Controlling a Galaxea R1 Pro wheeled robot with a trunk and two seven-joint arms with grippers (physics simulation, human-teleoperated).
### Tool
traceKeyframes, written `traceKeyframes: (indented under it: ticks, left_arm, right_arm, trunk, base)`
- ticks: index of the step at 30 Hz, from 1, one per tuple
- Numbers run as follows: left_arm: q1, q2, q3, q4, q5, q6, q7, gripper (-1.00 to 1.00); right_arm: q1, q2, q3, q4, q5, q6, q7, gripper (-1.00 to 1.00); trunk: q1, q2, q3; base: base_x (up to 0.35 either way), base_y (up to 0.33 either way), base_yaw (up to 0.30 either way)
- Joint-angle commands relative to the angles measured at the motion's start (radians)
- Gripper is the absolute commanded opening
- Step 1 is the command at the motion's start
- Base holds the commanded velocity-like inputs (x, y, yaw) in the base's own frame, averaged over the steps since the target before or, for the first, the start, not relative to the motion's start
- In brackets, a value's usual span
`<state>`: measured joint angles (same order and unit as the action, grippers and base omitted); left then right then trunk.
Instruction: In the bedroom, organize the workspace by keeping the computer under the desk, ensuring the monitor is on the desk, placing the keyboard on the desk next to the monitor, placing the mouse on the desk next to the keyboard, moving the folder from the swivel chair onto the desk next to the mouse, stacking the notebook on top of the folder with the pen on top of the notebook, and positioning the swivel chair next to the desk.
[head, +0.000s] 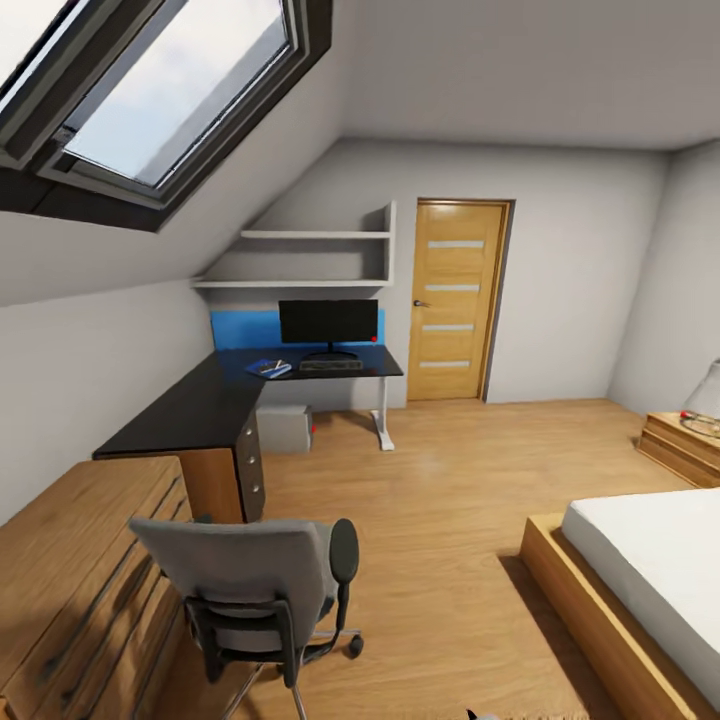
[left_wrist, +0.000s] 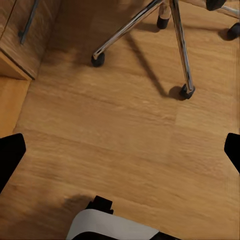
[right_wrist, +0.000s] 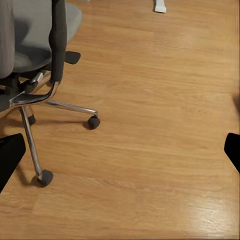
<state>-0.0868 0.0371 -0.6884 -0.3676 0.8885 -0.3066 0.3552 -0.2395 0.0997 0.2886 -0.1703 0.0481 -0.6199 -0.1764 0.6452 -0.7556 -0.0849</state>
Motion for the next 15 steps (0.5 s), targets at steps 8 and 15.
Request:
traceKeyframes:
  ticks: [8,15]
  left_arm:
    - [-0.001,0.001,-0.008,-0.002,0.008,-0.003,0.007,1.0]
    - [-0.001,0.001,-0.008,-0.002,0.007,-0.003,0.007,1.0]
  right_arm:
    - [-0.001,0.001,0.003,0.0,0.003,-0.003,-0.009,1.0]
    - [-0.001,0.002,0.003,0.001,0.003,-0.003,-0.009,1.0]
  trunk:
    - [0.0,-0.001,-0.001]
    - [0.0,-0.001,-0.001]
  base:
    - [-0.021,0.151,-0.115]
    - [-0.045,0.108,-0.014]
